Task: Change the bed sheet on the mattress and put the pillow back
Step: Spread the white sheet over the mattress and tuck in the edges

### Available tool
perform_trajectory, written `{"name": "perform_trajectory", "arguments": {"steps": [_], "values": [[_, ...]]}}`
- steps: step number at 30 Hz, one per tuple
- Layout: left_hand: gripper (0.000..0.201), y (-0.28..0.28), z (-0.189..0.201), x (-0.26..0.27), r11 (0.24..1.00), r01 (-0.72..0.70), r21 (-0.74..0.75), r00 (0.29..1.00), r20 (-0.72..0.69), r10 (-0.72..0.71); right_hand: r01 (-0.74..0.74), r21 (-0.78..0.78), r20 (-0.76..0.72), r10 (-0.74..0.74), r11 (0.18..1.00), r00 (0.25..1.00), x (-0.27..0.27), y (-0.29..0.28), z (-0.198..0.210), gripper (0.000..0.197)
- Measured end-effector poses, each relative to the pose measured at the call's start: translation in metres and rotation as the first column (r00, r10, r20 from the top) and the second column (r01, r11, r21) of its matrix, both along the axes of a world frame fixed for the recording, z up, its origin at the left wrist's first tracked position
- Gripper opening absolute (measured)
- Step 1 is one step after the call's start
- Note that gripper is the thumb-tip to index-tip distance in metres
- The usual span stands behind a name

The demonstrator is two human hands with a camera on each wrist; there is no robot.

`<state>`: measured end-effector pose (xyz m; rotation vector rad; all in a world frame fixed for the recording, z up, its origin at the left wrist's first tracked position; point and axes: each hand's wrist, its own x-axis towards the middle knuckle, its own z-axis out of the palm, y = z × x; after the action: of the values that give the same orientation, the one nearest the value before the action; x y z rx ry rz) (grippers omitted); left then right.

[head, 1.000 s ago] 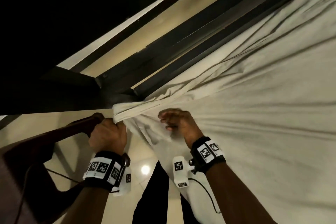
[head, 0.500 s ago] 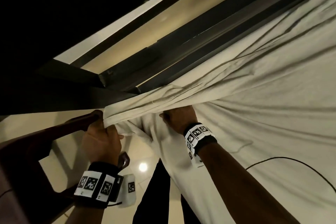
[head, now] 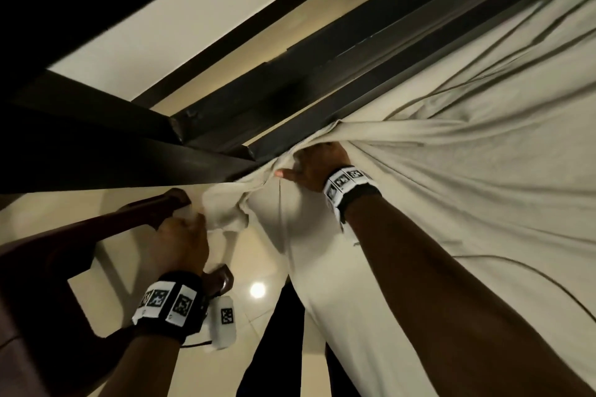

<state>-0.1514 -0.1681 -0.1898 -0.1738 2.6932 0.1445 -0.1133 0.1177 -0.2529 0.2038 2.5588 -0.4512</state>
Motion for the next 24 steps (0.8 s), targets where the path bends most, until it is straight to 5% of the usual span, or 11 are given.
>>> {"name": "perform_trajectory", "arguments": {"steps": [3, 7, 13, 19, 24], "values": [[0.065, 0.007, -0.027, 0.016, 0.978, -0.141, 0.156, 0.977, 0.183, 0.112, -0.017, -0.027, 0.153, 0.021, 0.999, 0.988, -0.020, -0.010, -0.007, 0.076], [0.055, 0.059, -0.043, 0.036, 0.641, -0.583, 0.499, 0.801, 0.485, 0.351, -0.029, -0.004, 0.095, 0.029, 1.000, 0.995, -0.017, -0.012, -0.014, 0.079], [0.023, 0.052, -0.057, 0.017, 0.438, -0.566, 0.698, 0.821, 0.431, 0.374, -0.013, -0.013, -0.014, 0.013, 1.000, 1.000, -0.009, -0.009, -0.011, 0.081], [0.029, 0.042, -0.060, -0.007, 0.506, -0.471, 0.723, 0.879, 0.335, 0.339, 0.002, -0.042, 0.045, 0.000, 0.999, 0.999, -0.006, -0.009, -0.005, 0.085], [0.011, 0.046, -0.089, 0.002, 0.429, -0.651, 0.627, 0.746, 0.422, 0.515, -0.010, -0.041, 0.042, 0.012, 0.999, 0.999, -0.005, -0.002, -0.002, 0.088]]}}
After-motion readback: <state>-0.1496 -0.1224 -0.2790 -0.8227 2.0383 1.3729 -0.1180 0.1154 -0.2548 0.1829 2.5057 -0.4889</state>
